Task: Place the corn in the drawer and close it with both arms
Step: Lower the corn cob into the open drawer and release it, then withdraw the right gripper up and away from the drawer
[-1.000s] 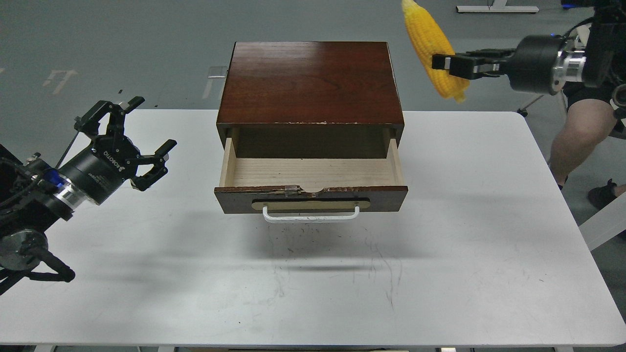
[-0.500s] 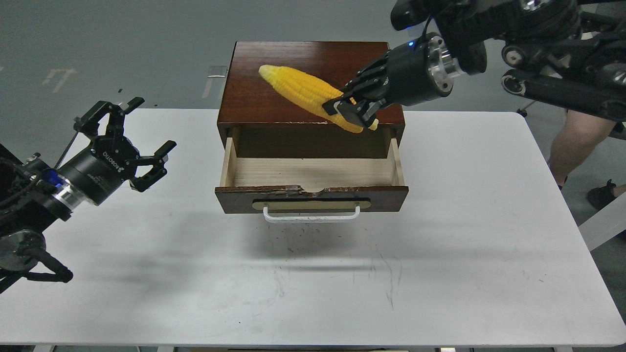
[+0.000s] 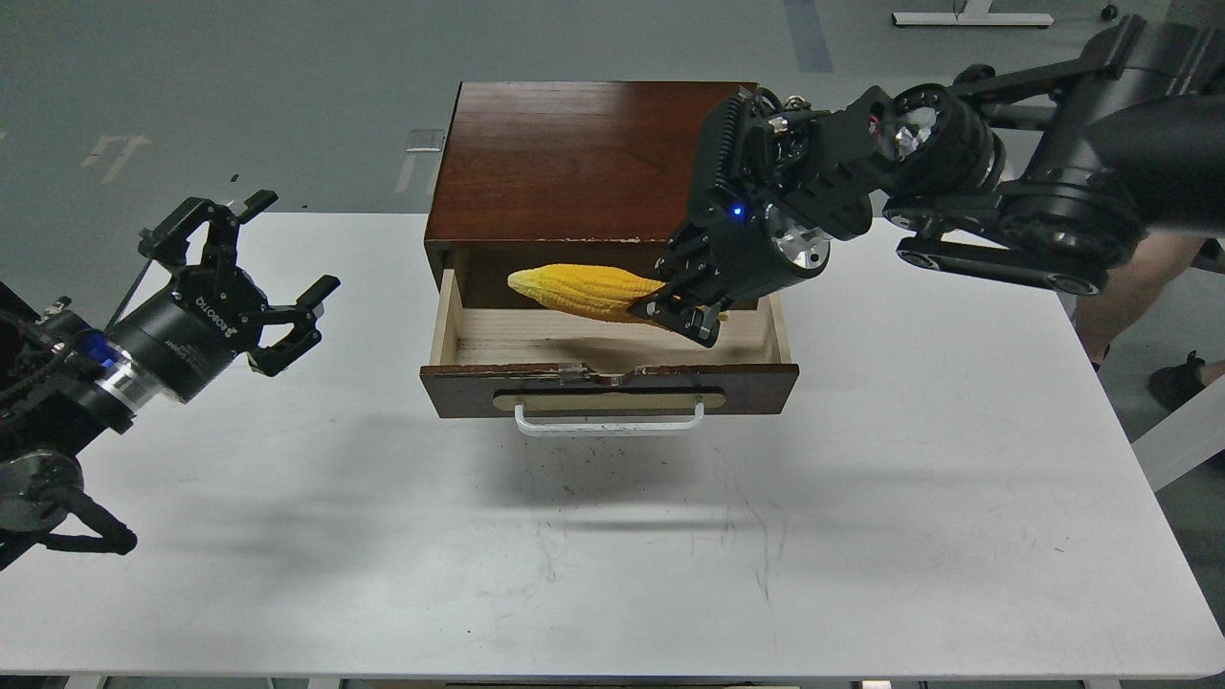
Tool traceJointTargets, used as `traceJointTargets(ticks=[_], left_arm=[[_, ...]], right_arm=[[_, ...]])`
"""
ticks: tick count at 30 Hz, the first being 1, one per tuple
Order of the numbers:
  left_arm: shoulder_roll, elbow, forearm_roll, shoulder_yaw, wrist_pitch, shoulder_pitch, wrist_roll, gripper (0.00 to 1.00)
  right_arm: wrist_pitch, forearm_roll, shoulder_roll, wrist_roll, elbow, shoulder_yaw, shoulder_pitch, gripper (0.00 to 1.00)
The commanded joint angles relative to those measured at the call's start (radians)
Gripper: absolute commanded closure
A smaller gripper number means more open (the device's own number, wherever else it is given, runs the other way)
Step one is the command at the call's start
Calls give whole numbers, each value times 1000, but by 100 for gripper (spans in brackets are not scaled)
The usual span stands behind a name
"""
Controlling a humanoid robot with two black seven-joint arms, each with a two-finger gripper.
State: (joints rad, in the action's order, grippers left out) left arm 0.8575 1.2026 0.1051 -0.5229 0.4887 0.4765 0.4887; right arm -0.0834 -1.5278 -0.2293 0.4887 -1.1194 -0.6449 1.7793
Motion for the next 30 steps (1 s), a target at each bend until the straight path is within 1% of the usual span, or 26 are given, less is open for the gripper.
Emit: traceJointTargets(ticks=[1,4,5,6,7,10,13,14,15,16,19,24,26,28,30], left_arm=[[0,0,-1,0,0,-1,0,0],[2,0,-1,0,0,-1,0,0],[3,0,-1,0,0,-1,0,0],[3,0,-1,0,0,-2,0,0],[3,0,-1,0,0,-2,0,0],[2,0,-1,0,0,-2,0,0],[0,0,-1,0,0,-2,0,0],[0,0,-1,0,0,-2,0,0],[0,0,-1,0,0,-2,0,0],[0,0,-1,0,0,-2,0,0],[2,0,-1,0,0,-2,0,0],[3,0,-1,0,0,-1,0,0],[3,0,-1,-6,0,-1,0,0],[3,0,-1,-11,0,-1,0,0],[5,0,-1,-12,0,-1,0,0]], right_arm=[[17,0,42,0,44,-5,-41,88],[25,1,59,0,67,-4,-61,80],[25,2,61,0,70,-4,-64,72],[25,2,61,0,72,-5,-66,59],[25,2,61,0,72,-5,-67,54],[27,2,61,0,73,-5,-75,47],[36,11,56,0,73,-4,-74,28],[42,15,53,0,70,-1,-74,13],[43,15,51,0,70,1,-72,7],[45,15,50,0,69,2,-70,5],[48,20,28,0,67,7,-66,4],[48,112,-34,0,20,60,-49,2],[45,202,-112,0,-20,123,-17,1],[44,257,-154,0,-37,152,-6,1],[43,342,-221,0,-56,192,-5,0]])
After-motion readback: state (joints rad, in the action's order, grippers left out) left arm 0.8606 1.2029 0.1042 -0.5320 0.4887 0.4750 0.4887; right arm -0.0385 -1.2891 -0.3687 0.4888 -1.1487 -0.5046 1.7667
